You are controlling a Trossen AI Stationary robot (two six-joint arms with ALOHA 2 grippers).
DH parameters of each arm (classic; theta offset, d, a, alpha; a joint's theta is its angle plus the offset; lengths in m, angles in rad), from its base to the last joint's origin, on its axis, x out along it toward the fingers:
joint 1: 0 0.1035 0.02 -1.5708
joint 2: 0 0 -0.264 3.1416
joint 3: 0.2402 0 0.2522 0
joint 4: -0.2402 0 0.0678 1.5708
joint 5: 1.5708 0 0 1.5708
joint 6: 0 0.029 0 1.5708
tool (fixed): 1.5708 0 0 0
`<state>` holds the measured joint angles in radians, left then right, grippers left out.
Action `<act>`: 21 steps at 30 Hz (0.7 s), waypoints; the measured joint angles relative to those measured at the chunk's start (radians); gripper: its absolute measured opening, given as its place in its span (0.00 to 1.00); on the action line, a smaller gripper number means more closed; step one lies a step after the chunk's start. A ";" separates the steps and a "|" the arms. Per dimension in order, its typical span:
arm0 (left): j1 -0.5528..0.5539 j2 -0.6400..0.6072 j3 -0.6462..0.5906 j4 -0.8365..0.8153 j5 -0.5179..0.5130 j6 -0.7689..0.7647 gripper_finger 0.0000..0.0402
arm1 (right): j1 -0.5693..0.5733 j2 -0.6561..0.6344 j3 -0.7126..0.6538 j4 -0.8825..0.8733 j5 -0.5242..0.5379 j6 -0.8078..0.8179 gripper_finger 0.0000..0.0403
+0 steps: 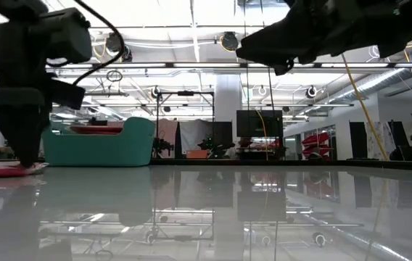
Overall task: Sort popcorn bags into baskets
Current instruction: Stack the red popcorn bag on the red popcorn bags in the green bin
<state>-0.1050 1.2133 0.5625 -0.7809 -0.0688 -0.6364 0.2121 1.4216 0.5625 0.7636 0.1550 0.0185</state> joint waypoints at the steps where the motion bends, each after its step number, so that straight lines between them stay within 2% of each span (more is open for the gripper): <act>1: -0.001 0.000 -0.021 0.048 0.016 0.005 0.76 | 0.008 0.000 0.000 0.000 -0.002 0.000 0.36; 4: -0.001 -0.003 -0.080 0.150 0.034 -0.001 0.74 | 0.024 0.000 0.000 0.002 0.000 0.001 0.36; 7: -0.001 -0.005 -0.119 0.185 0.021 -0.001 0.64 | 0.042 0.000 0.000 0.002 0.001 0.013 0.36; 10: -0.015 -0.010 -0.127 0.193 0.011 0.034 0.46 | 0.058 0.000 0.000 0.001 0.000 0.025 0.36; 15: -0.034 -0.013 -0.089 0.274 0.006 0.119 0.07 | 0.073 0.000 0.000 -0.005 0.035 0.071 0.36; 18: -0.034 -0.015 -0.043 0.334 -0.034 0.166 0.03 | 0.072 0.005 0.000 -0.003 0.125 0.132 0.36; 21: -0.042 -0.014 0.018 0.341 -0.129 0.219 0.02 | 0.071 0.020 0.000 -0.004 0.208 0.192 0.36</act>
<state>-0.1472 1.1988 0.5803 -0.4398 -0.1981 -0.4169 0.2829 1.4420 0.5625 0.7596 0.3631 0.2105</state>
